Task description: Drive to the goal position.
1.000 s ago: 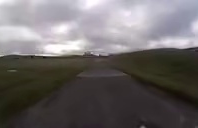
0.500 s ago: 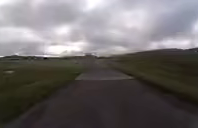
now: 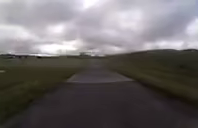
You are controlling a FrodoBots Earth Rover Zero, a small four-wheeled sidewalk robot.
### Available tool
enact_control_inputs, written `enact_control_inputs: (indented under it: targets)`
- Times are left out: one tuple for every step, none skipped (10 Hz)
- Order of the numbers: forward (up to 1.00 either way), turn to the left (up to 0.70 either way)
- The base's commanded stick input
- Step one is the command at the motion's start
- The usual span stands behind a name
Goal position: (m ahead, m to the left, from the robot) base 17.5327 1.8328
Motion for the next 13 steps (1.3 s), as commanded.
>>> enact_control_inputs:
  targets:
    - [1.00, 0.00]
    - [1.00, -0.06]
    - [1.00, -0.35]
    - [1.00, -0.27]
    - [1.00, -0.07]
    - [1.00, 0.00]
    - [1.00, 0.00]
    - [1.00, 0.00]
    - [1.00, 0.00]
    - [1.00, 0.00]
    - [1.00, 0.00]
    - [1.00, 0.00]
    - [1.00, 0.00]
